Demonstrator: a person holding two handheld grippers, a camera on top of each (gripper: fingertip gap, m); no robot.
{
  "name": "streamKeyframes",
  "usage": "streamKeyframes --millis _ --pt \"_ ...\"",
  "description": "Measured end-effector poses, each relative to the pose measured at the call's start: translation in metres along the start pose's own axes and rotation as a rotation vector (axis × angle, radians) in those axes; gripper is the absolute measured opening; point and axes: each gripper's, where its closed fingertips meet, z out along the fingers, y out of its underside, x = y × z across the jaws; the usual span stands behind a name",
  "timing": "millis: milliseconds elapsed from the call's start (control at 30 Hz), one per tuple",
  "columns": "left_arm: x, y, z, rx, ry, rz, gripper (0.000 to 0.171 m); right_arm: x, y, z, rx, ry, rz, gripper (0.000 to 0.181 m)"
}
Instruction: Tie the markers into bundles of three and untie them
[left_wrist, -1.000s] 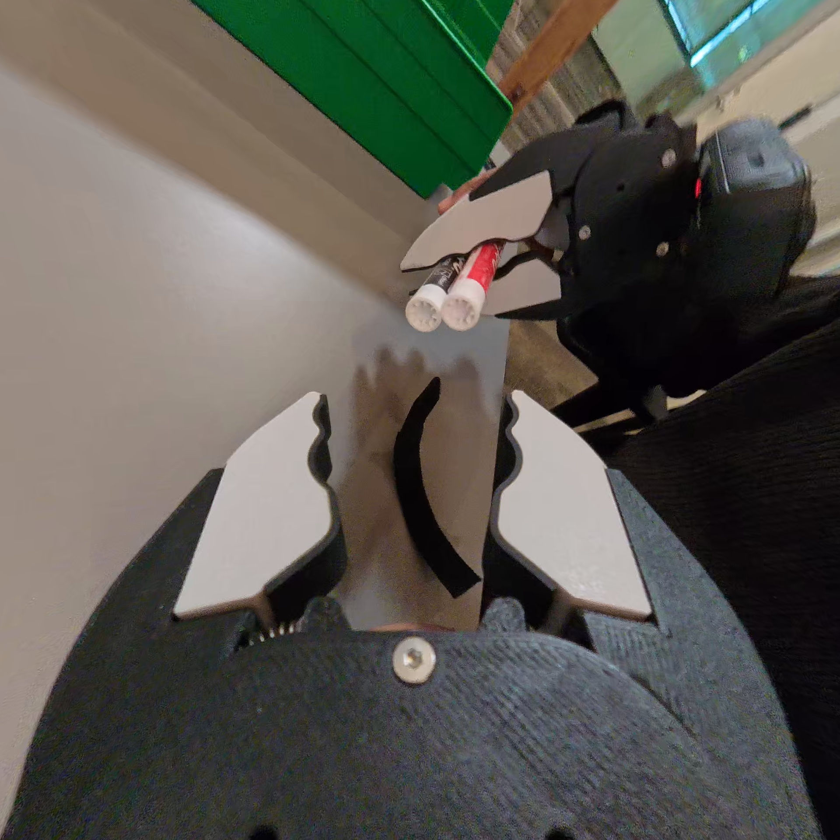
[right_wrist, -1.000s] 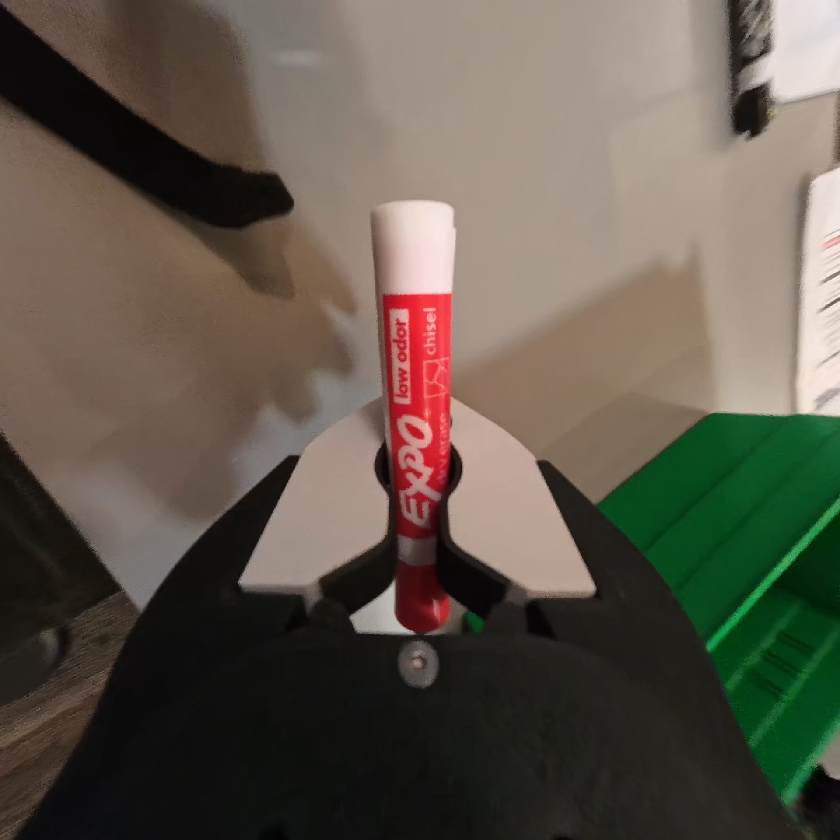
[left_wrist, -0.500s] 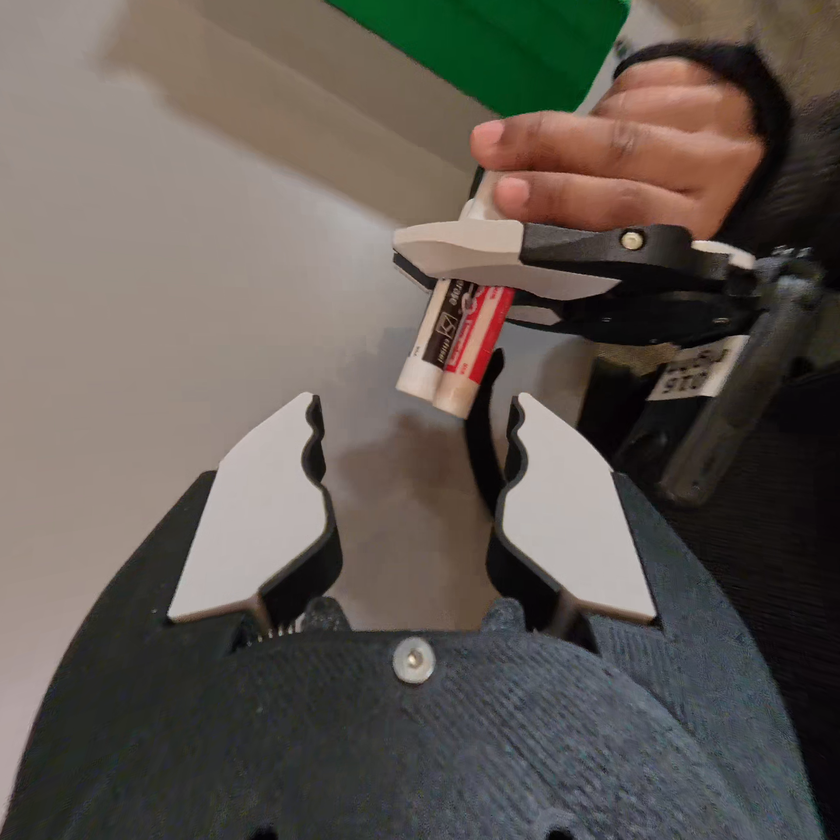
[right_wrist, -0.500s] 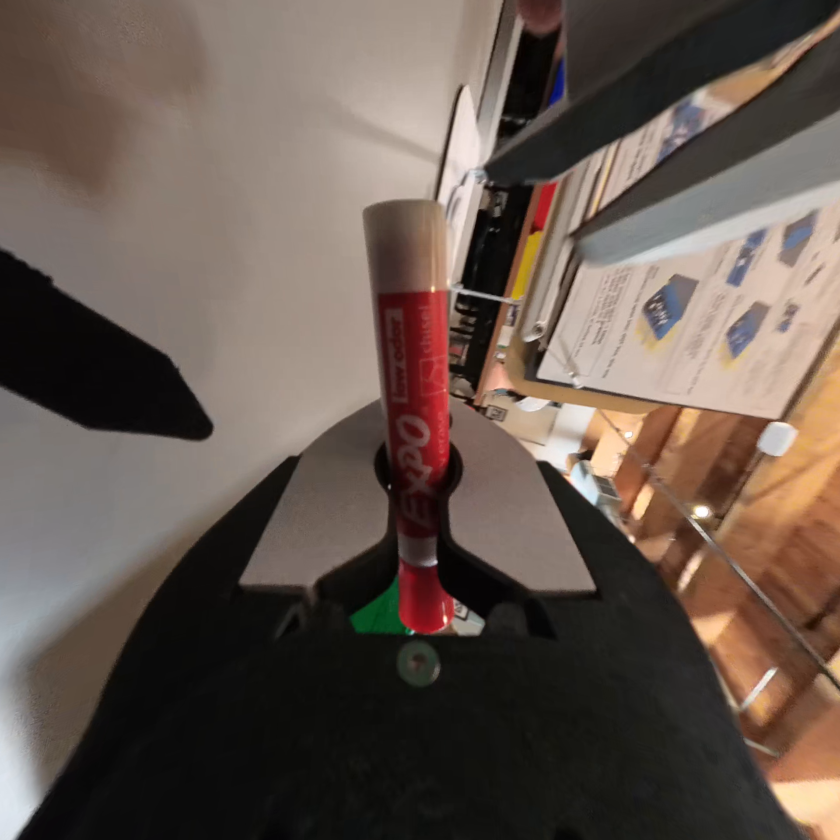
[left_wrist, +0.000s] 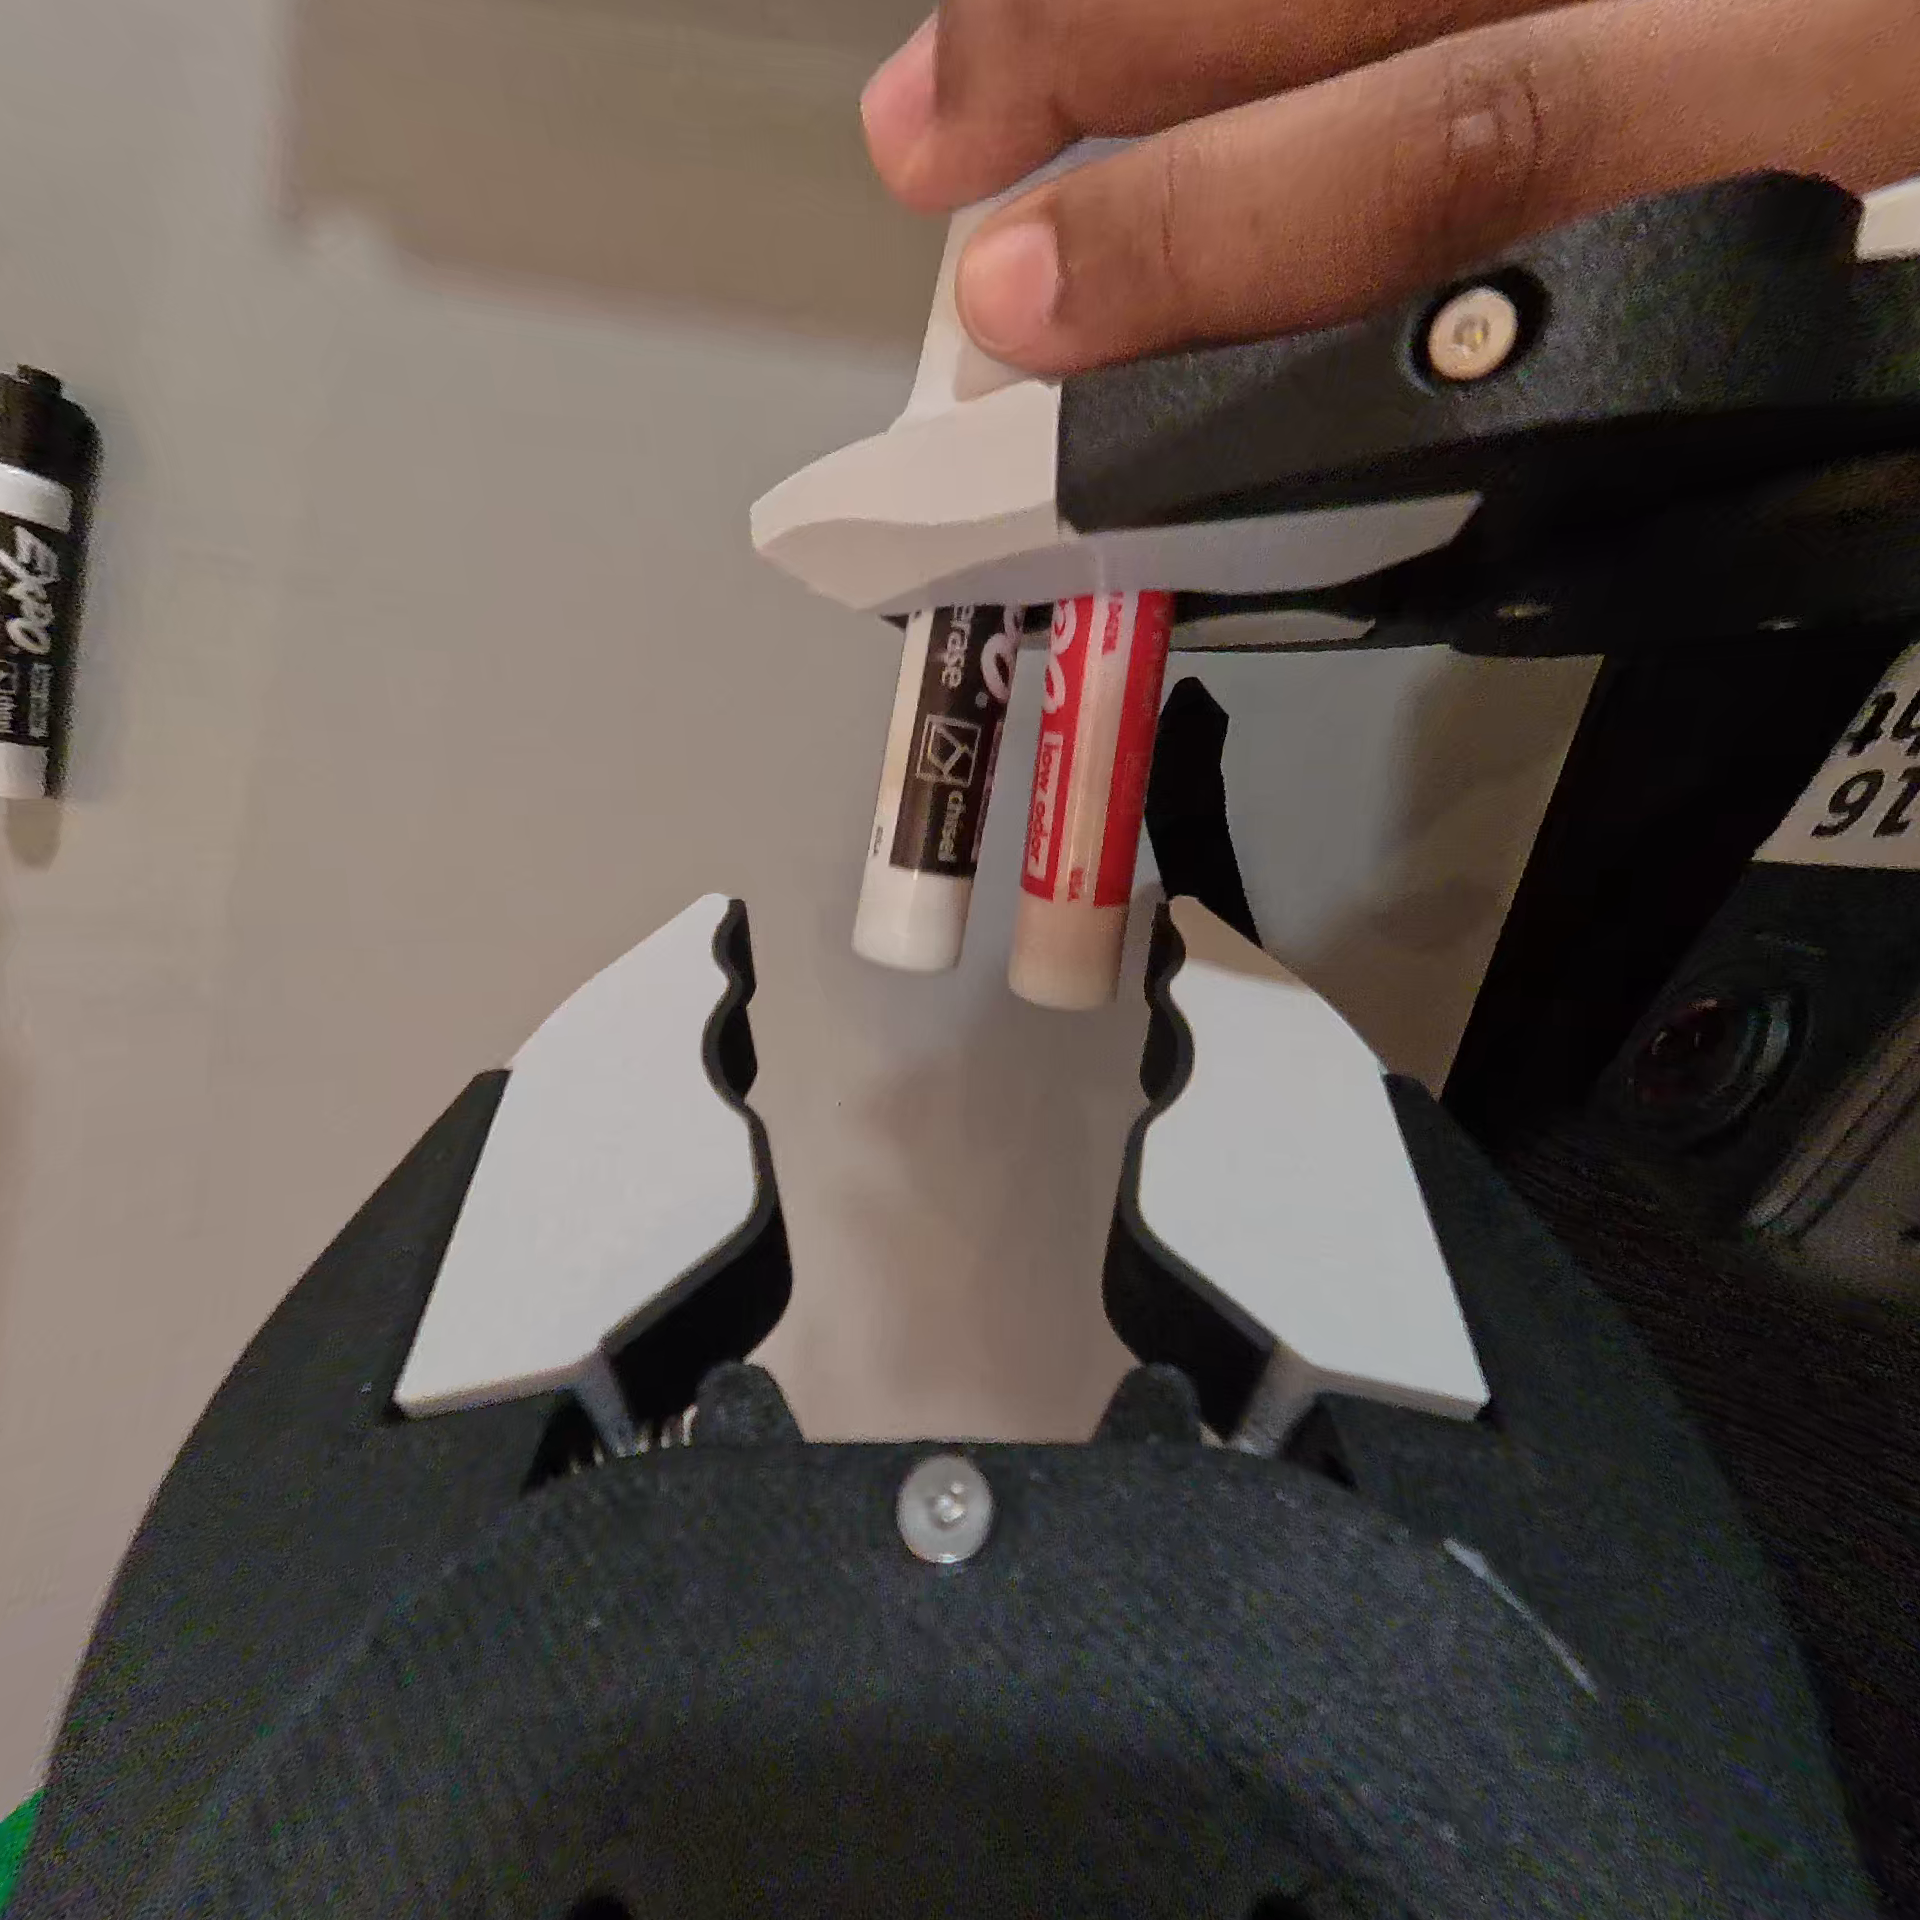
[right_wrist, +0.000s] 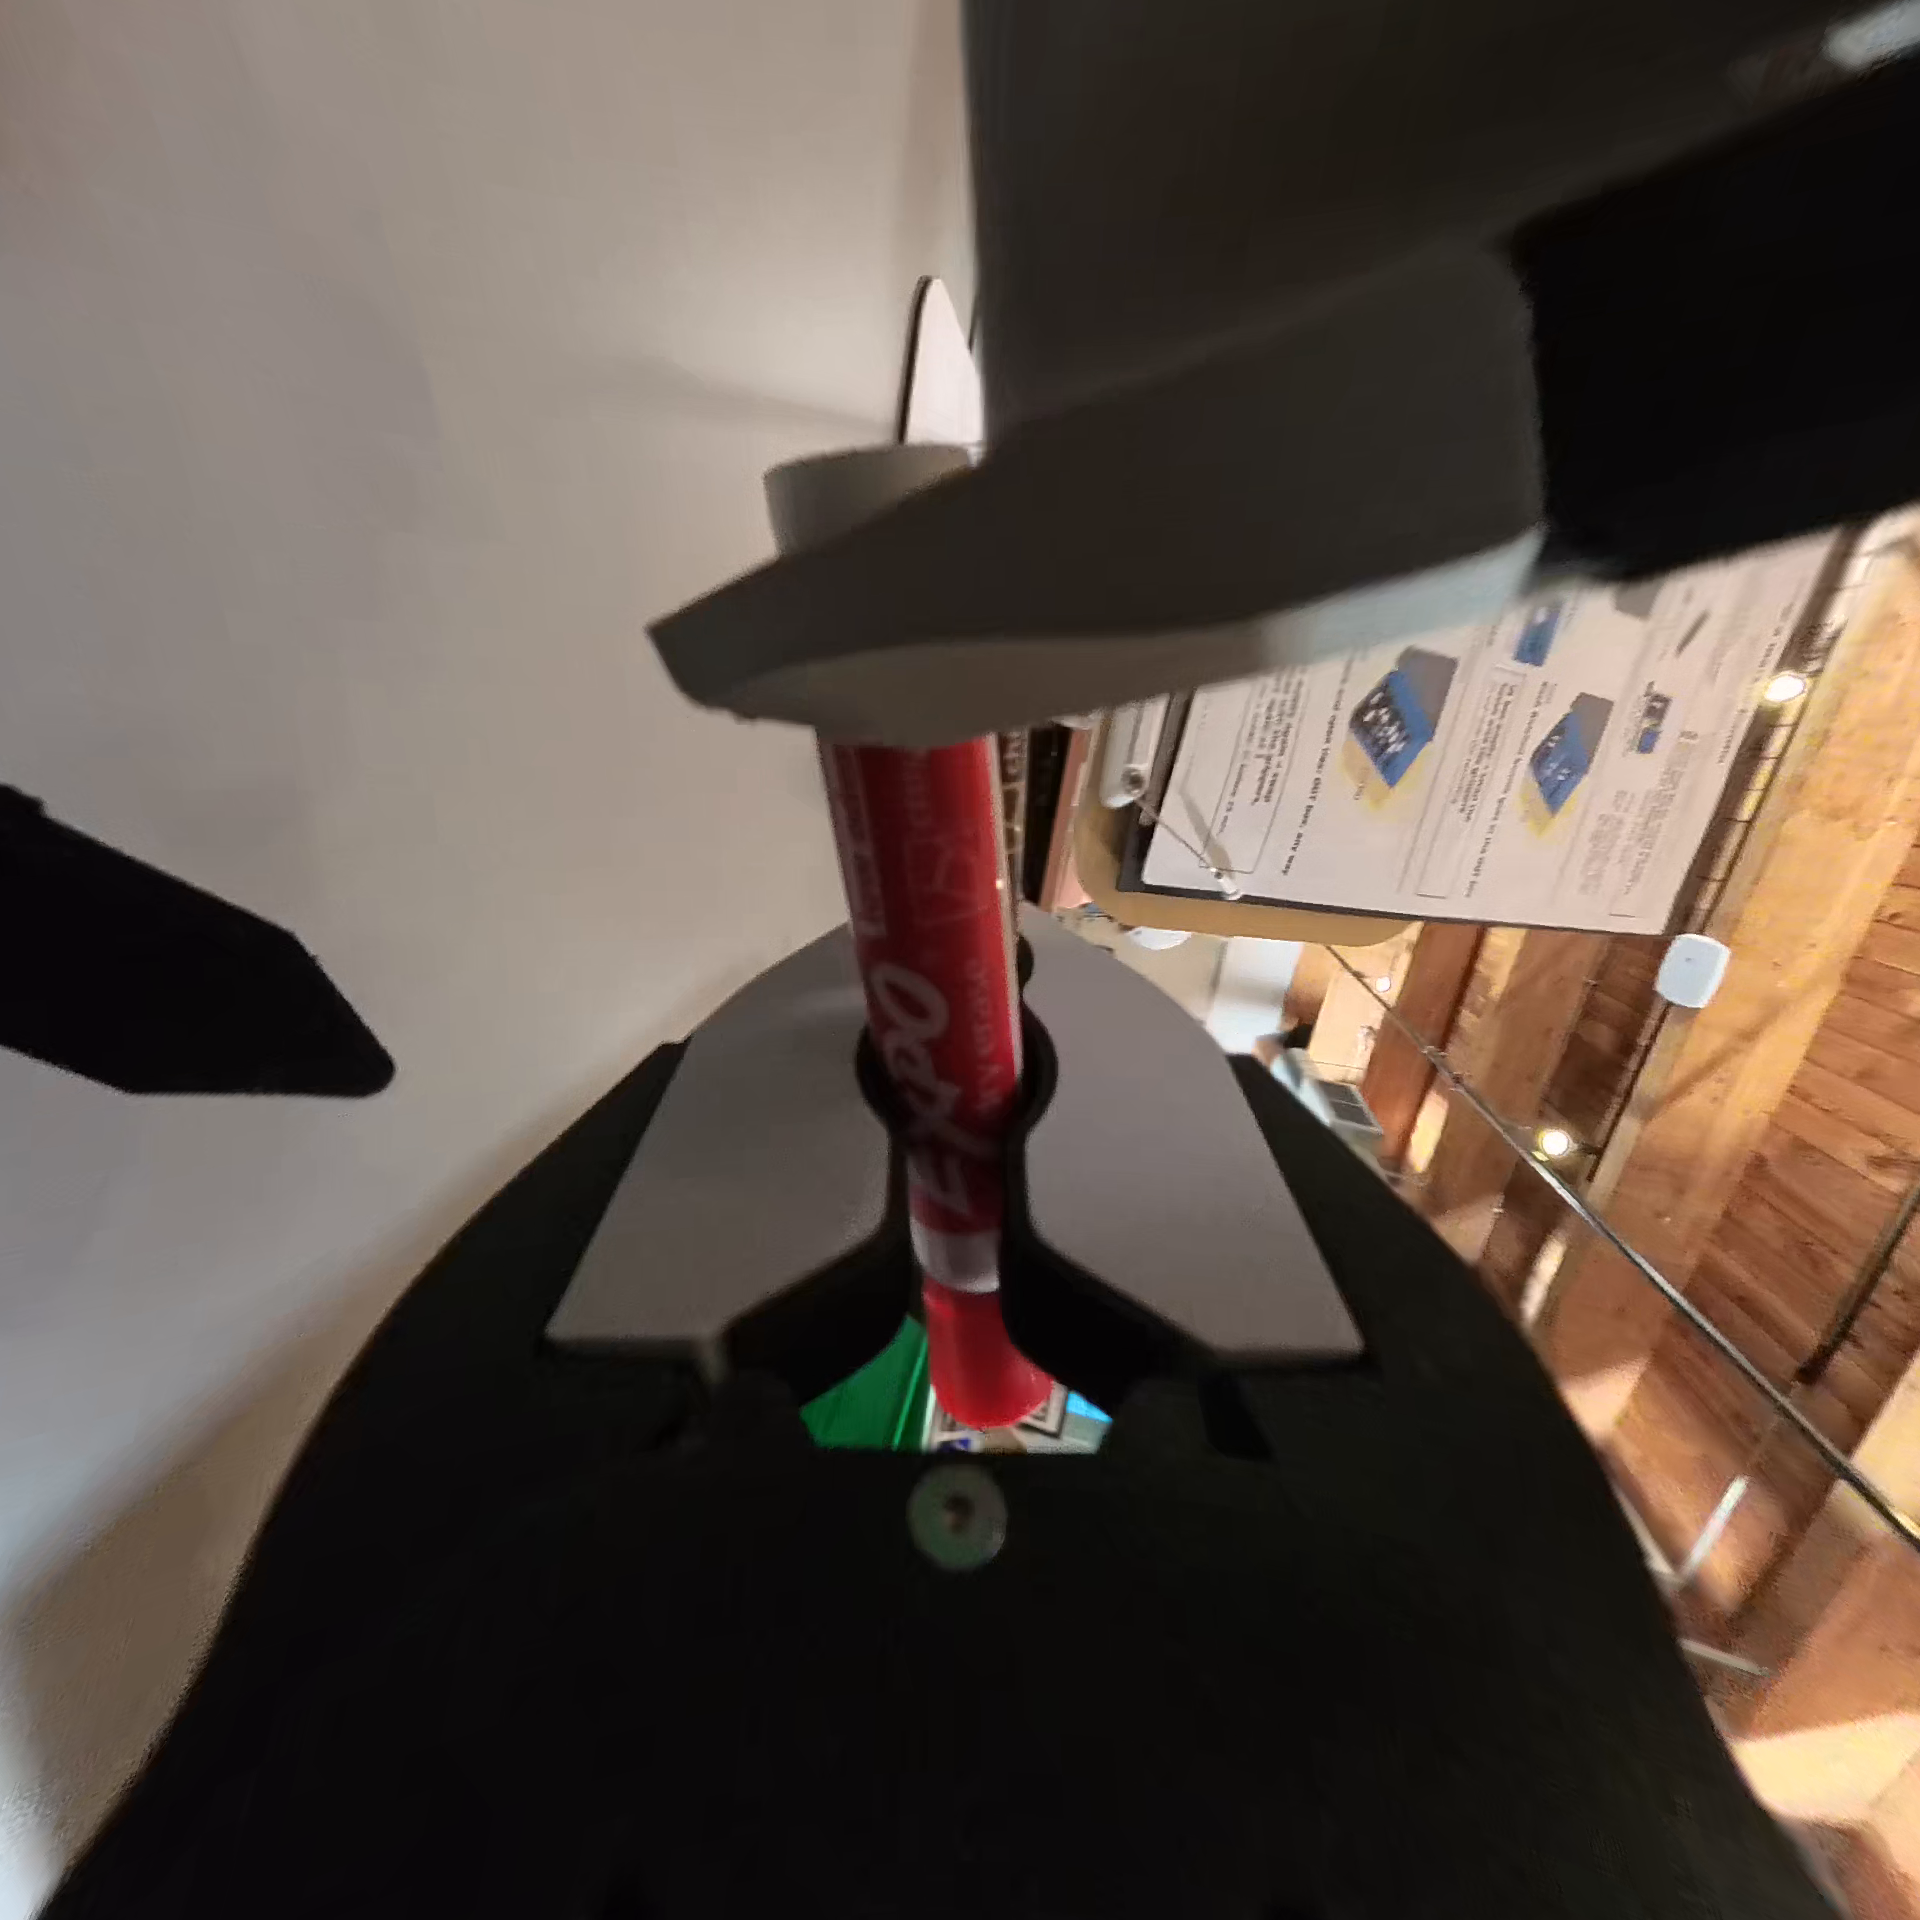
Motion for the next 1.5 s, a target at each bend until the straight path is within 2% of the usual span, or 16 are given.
streamKeyframes --millis 133,233,267,367,433,533,733,1300,1500 --pt "-0.005 0.005 -0.016 0.055 -0.040 -0.068 0.074 -0.006 0.005 0.002 0.020 -0.032 0.110 0.014" --pt "0.002 0.008 -0.026 0.142 0.001 -0.192 0.063 -0.002 0.011 0.004 0.028 -0.002 0.173 0.014" --pt "0.004 0.007 -0.028 0.183 0.008 -0.236 0.057 0.001 0.012 0.004 0.028 0.024 0.179 0.014" --pt "0.020 0.004 -0.034 0.306 0.090 -0.334 0.022 0.007 0.009 0.004 0.038 0.067 0.214 0.015" --pt "0.028 0.001 -0.034 0.372 0.143 -0.394 0.009 0.010 0.006 0.004 0.046 0.097 0.214 0.014" --pt "0.029 -0.001 -0.034 0.424 0.136 -0.440 0.009 0.011 -0.001 0.001 0.058 0.112 0.203 0.015" --pt "0.026 -0.001 -0.035 0.443 0.111 -0.457 0.009 0.012 -0.009 -0.006 0.068 0.112 0.184 0.014" --pt "0.037 0.010 -0.033 0.433 0.102 -0.474 0.016 0.007 -0.021 -0.015 0.090 0.106 0.130 0.015" --pt "0.036 0.013 -0.036 0.415 0.049 -0.448 0.026 0.005 -0.020 -0.015 0.086 0.099 0.137 0.015"
